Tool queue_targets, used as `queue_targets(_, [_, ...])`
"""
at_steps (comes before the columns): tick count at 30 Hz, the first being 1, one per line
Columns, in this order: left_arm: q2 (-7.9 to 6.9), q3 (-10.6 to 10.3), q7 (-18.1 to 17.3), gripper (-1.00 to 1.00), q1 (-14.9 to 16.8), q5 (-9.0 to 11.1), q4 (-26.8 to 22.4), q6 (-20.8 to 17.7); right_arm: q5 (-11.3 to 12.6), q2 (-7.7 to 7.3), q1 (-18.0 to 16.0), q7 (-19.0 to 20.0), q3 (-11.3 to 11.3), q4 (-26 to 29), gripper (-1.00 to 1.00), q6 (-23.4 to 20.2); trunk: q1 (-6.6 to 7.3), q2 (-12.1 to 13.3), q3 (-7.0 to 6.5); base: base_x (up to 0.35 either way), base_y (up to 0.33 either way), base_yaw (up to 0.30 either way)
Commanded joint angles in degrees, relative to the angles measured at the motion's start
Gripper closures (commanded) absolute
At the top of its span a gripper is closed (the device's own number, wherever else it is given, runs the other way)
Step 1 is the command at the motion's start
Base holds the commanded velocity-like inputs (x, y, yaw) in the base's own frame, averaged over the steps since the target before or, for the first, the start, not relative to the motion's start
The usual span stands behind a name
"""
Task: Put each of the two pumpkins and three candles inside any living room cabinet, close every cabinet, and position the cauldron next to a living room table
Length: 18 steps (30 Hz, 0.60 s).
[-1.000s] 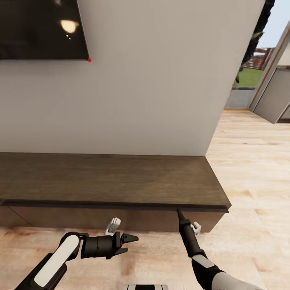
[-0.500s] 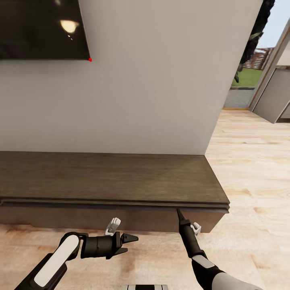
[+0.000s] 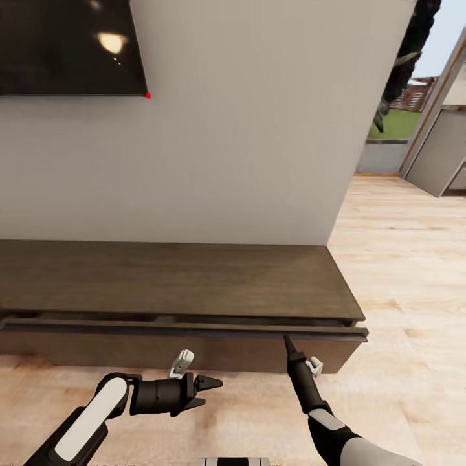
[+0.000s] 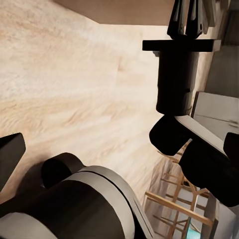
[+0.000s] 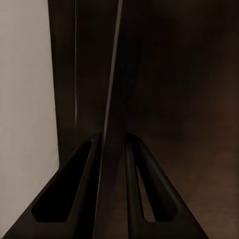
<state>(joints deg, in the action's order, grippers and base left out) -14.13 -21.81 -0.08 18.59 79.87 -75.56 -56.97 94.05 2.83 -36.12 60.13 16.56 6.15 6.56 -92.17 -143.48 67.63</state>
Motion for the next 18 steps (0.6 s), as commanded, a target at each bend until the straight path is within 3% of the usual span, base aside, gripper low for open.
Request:
queue_targets(1, [-0.03, -0.1, 0.0, -1.00, 0.0, 0.1, 0.0, -0.1, 0.4, -0.01, 0.0, -0.1, 0.5, -1.4, 1.00, 0.3, 0.01, 0.0, 0.05, -0.121, 0.000, 0.000])
queue_targets(18, [-0.02, -0.1, 0.0, -1.00, 0.0, 0.1, 0.0, -0.1, 0.5, -0.01, 0.0, 0.3, 0.5, -1.4, 1.00, 0.8, 0.01, 0.0, 0.05, -0.128, 0.000, 0.000])
